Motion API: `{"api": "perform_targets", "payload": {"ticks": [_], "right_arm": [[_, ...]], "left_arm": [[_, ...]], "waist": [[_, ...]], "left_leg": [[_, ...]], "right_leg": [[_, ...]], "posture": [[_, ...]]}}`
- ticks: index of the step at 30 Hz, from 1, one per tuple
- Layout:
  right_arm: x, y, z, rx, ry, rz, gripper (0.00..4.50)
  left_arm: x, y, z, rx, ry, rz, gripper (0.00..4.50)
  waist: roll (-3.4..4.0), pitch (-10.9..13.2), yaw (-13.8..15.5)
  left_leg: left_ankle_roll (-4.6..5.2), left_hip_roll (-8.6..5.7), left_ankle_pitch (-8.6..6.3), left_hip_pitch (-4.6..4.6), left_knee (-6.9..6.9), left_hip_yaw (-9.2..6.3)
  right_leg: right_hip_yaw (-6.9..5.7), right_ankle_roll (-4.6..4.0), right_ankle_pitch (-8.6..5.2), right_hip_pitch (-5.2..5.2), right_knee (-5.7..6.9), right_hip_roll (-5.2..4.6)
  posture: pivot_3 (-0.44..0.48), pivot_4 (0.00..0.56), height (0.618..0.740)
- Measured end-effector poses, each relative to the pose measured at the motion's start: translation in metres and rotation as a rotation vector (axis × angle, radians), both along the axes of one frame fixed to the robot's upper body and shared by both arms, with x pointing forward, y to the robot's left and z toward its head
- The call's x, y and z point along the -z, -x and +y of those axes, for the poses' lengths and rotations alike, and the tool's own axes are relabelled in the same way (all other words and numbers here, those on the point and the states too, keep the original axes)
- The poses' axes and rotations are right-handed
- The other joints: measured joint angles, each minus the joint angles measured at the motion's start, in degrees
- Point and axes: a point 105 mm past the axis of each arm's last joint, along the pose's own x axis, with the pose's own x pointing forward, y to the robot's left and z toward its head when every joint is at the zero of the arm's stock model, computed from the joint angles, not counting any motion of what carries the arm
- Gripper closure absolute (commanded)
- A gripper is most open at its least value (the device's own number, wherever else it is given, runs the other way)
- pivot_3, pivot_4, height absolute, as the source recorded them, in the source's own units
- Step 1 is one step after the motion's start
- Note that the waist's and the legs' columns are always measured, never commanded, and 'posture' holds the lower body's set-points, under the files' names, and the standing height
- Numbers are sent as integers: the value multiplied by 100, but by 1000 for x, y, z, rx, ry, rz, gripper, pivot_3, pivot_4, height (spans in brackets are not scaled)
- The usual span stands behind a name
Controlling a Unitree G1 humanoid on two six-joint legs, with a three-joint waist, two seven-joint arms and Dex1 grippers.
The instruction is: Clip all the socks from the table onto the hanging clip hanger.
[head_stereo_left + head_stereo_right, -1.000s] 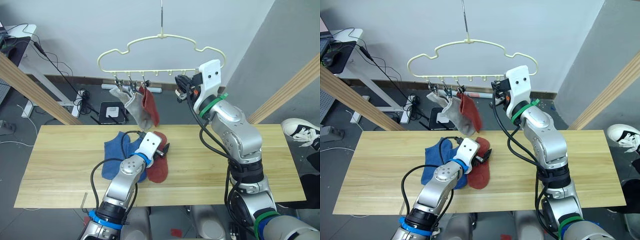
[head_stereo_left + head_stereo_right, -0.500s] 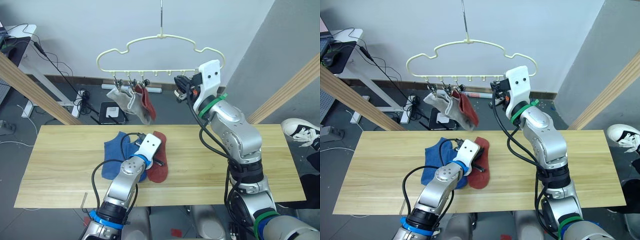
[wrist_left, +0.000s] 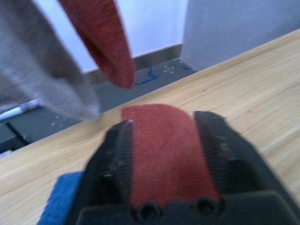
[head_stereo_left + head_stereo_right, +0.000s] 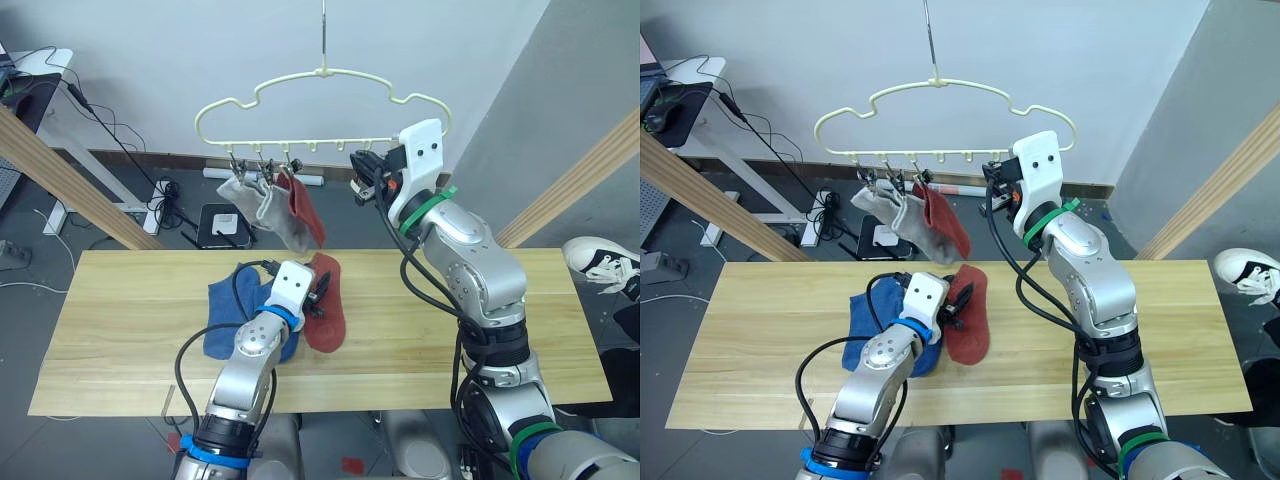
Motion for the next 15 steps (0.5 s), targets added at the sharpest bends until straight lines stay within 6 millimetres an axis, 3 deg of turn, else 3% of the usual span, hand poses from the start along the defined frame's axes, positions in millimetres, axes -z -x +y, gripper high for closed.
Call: {"api": "perform_targets", "payload": {"ticks": [4,15], "right_arm": [[0,0,0,0,1,-1,4500],[0,1,1,-3,3,-2,4500]], "left_arm": [[3,-4,-4,16,-1,20,22],[15,-23,-11,23,-87,106,22]], "waist": [[0,0,0],[0,0,-3]], "left_leg": [[0,0,0,0,0,0],[0,0,0,0,-2,-1]], "right_leg": [[0,0,0,0,-1,0],[-1,0,0,0,-3,1]], "posture": [[-116,336,740],[-117,336,740]]}}
